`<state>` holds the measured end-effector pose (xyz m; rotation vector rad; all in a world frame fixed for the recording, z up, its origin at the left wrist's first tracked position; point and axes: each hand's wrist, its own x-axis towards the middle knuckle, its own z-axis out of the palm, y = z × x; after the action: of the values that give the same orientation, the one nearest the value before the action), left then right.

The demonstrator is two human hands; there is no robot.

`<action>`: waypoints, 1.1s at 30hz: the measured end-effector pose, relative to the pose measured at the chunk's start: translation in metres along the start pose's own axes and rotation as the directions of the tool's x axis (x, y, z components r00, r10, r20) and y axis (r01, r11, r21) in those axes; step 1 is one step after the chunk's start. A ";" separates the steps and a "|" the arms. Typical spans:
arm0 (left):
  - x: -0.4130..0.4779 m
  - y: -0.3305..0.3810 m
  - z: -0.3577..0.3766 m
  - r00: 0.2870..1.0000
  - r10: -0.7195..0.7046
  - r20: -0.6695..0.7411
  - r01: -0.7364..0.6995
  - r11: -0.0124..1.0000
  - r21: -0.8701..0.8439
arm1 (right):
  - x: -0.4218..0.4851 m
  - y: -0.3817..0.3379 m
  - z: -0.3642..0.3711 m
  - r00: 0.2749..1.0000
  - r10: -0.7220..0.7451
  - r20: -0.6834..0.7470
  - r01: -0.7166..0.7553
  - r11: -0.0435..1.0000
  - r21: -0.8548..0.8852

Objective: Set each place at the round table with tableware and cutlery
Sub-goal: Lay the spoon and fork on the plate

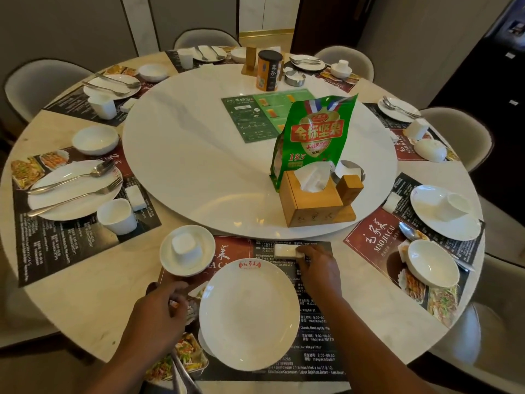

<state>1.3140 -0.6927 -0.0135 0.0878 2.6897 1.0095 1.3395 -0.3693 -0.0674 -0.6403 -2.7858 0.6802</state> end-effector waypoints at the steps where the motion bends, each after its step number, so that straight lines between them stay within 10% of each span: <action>1: 0.000 0.000 0.000 1.000 -0.001 -0.004 0.001 1.000 -0.001 | 0.000 0.000 0.000 1.000 -0.006 -0.003 0.006 1.000 0.001; 33: -0.002 -0.019 -0.011 0.999 -0.035 -0.031 0.033 0.998 -0.046 | -0.006 -0.026 -0.016 0.999 0.051 0.009 -0.051 0.998 0.039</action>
<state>1.3138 -0.7141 -0.0171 0.0169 2.6852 1.0705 1.3401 -0.3863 -0.0416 -0.7047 -2.7652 0.7469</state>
